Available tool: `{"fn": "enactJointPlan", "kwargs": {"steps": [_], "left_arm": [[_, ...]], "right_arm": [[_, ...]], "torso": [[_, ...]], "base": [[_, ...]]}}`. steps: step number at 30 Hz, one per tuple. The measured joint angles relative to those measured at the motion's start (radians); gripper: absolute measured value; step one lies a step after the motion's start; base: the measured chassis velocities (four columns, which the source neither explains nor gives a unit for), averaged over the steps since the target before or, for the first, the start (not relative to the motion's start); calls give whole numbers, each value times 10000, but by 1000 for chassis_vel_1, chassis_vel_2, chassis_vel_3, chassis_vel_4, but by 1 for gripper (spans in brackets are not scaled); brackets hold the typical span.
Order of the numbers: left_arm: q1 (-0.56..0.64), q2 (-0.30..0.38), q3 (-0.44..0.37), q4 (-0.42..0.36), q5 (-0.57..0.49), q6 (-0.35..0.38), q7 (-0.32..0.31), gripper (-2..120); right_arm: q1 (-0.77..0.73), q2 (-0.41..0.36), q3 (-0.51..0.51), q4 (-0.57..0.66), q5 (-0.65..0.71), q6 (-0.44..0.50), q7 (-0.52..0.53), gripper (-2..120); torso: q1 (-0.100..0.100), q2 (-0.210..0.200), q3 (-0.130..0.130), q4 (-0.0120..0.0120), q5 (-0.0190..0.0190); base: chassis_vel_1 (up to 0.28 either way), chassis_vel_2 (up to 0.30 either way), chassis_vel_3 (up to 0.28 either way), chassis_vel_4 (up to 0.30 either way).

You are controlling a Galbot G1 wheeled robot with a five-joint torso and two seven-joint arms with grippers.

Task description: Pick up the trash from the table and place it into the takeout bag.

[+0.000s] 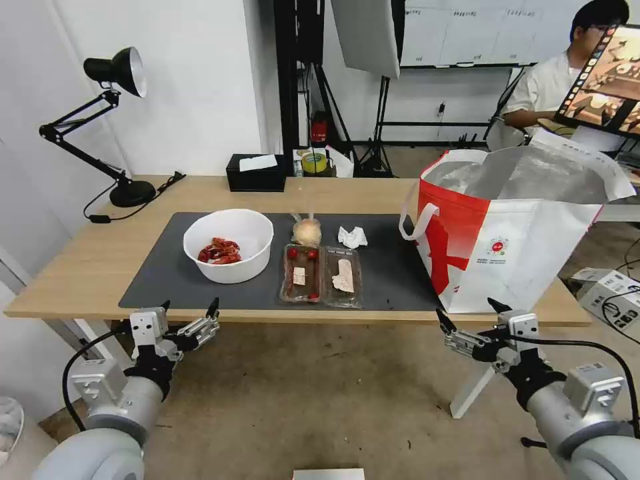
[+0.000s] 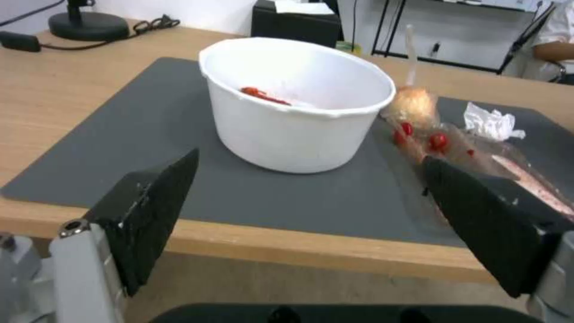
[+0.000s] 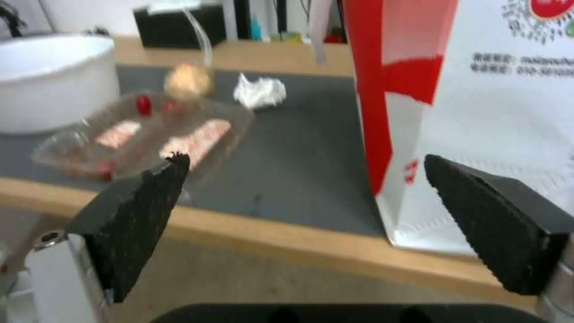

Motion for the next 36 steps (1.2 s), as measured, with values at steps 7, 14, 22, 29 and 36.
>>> {"fn": "enactJointPlan", "kwargs": {"steps": [7,14,22,29,36], "left_arm": [[-10,-109,227,151,315,-398,139,100],[23,-111,251,306,471,-833,150,100],[93,-112,330,553,1122,-1713,172,100],[250,-229,306,601,1230,-2062,199,100],[431,-340,146,602,1246,-2106,221,100]], "right_arm": [[116,3,-93,-324,157,407,-93,100],[236,133,-410,-634,279,885,-159,100],[435,81,-779,-819,535,1448,-284,100],[995,-223,-1572,-831,3757,1386,877,100],[2013,-453,-2463,-813,7161,1265,2506,100]], "torso": [[0,0,-1,-1,-4],[0,0,-1,-1,-4],[0,0,-1,-2,-5],[0,1,-1,-1,-5],[0,0,0,-1,-5]], "base": [[0,0,0,0],[0,0,0,0],[0,0,0,0],[0,0,0,0],[0,0,0,0]]}}
